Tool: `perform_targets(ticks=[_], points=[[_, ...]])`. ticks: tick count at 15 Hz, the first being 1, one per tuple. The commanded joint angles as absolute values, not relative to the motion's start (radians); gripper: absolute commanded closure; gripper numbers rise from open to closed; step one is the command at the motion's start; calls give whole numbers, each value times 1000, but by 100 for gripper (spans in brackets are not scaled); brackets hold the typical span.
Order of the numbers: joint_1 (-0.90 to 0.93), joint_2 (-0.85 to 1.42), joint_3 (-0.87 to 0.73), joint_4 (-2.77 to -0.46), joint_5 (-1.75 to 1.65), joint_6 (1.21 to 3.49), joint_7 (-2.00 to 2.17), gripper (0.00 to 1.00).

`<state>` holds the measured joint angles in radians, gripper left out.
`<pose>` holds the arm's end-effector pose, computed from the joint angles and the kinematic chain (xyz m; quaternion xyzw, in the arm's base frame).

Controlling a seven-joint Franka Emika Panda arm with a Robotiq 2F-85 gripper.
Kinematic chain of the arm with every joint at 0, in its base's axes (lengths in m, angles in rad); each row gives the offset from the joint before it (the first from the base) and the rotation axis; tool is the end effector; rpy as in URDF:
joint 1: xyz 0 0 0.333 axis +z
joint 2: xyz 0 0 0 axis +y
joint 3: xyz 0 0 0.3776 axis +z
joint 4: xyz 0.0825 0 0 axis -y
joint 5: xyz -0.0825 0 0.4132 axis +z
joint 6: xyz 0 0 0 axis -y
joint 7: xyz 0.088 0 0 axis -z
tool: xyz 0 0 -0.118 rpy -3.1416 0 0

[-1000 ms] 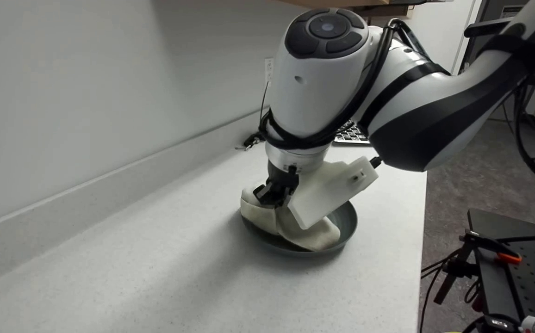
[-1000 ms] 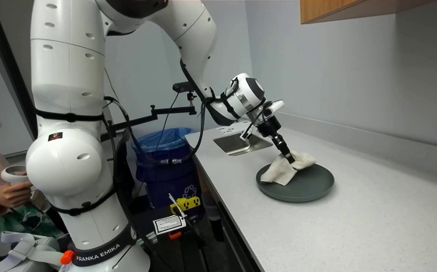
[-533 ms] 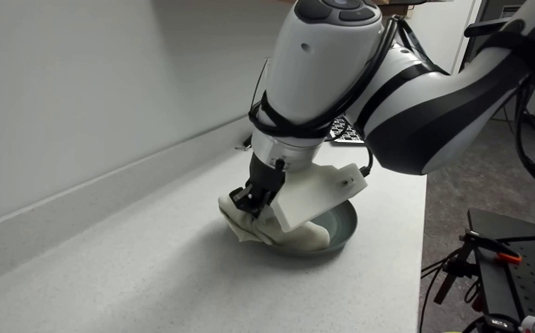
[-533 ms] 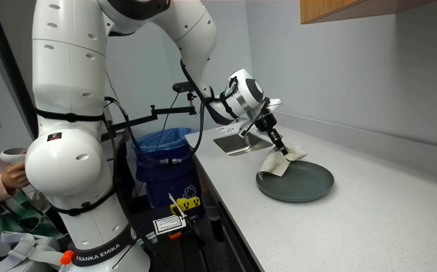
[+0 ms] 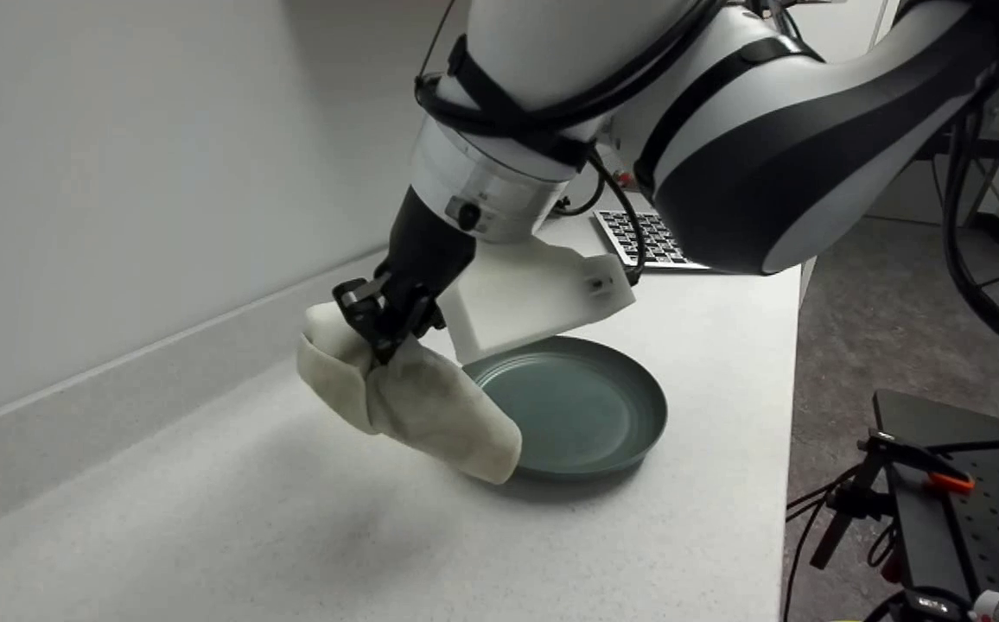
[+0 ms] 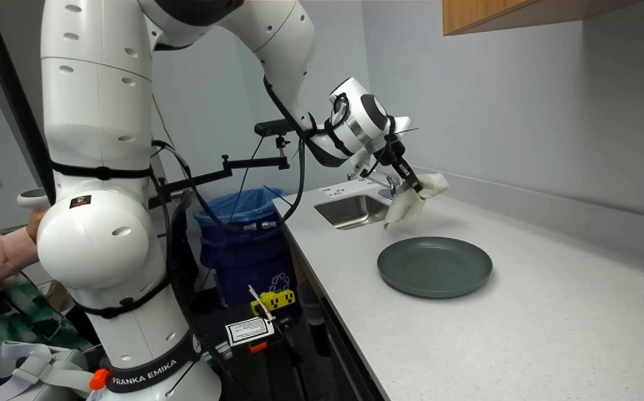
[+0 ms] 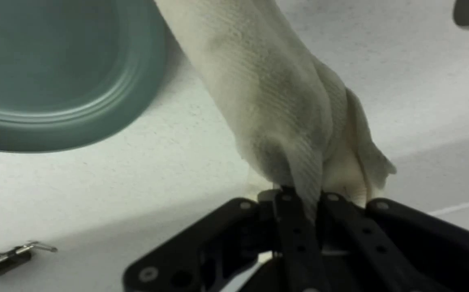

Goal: Pick up the cloth from the table, wipe the grey plate with it and put the cloth back on the table.

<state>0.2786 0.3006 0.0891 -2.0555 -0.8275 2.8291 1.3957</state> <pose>0.6069 0.2676 0.3613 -0.9442 0.1447 -0.2927 0.0428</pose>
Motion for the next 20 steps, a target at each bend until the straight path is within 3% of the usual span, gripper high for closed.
perform_targets(ticks=[1,3,5,14,15,16,20], points=[[277,311,138,-2016,-801,2892,1333,98],[266,334,182,-2010,-769,2925,1301,98],[246,353,232,-2016,-715,2931,1252,67],[124,353,359,-2083,-548,2865,1037,0],[180,332,298,-2108,-437,2878,918,0],[70,334,404,-2117,-469,2854,904,0],[-72,257,527,-2199,-315,2812,670,0]])
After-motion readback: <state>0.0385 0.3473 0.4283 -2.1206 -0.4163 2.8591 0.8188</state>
